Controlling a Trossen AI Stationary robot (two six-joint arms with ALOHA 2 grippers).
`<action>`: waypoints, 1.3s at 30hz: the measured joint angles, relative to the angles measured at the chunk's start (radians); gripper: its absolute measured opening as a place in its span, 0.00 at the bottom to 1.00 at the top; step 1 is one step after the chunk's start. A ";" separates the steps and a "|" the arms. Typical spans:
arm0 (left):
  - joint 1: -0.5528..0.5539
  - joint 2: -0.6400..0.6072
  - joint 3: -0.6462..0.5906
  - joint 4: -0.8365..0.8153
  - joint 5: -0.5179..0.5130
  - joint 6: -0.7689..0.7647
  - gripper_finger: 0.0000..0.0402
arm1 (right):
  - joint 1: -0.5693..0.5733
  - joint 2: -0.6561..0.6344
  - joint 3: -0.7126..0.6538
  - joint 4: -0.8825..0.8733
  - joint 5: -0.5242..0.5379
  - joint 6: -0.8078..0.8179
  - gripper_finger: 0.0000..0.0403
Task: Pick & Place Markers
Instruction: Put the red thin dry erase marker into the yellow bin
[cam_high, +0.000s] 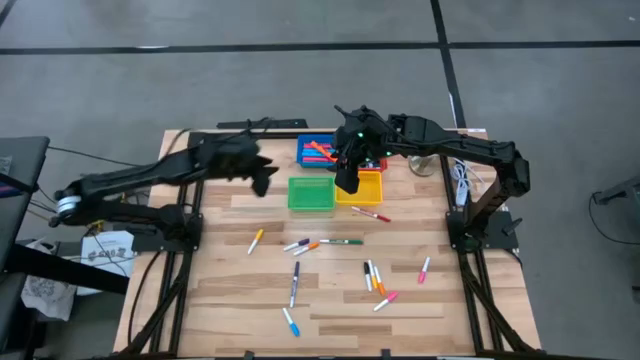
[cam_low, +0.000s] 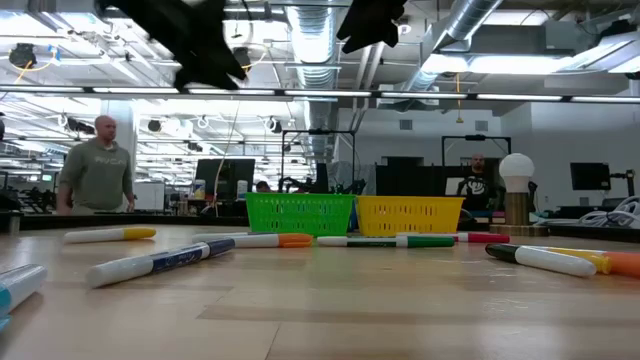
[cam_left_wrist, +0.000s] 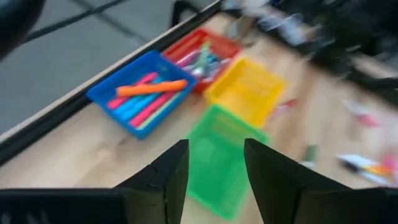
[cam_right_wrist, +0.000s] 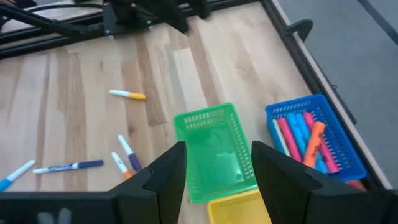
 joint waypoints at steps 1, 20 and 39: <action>-0.025 -0.051 -0.022 0.005 0.000 -0.018 0.38 | 0.006 0.000 0.000 0.002 0.000 0.004 0.42; -0.585 -0.359 -0.416 0.358 -0.045 -0.390 0.38 | 0.324 -0.002 -0.050 -0.097 0.301 0.412 0.42; -0.882 -0.270 -0.444 0.429 -0.240 -0.453 0.38 | 0.663 0.000 -0.496 0.276 0.415 1.175 0.42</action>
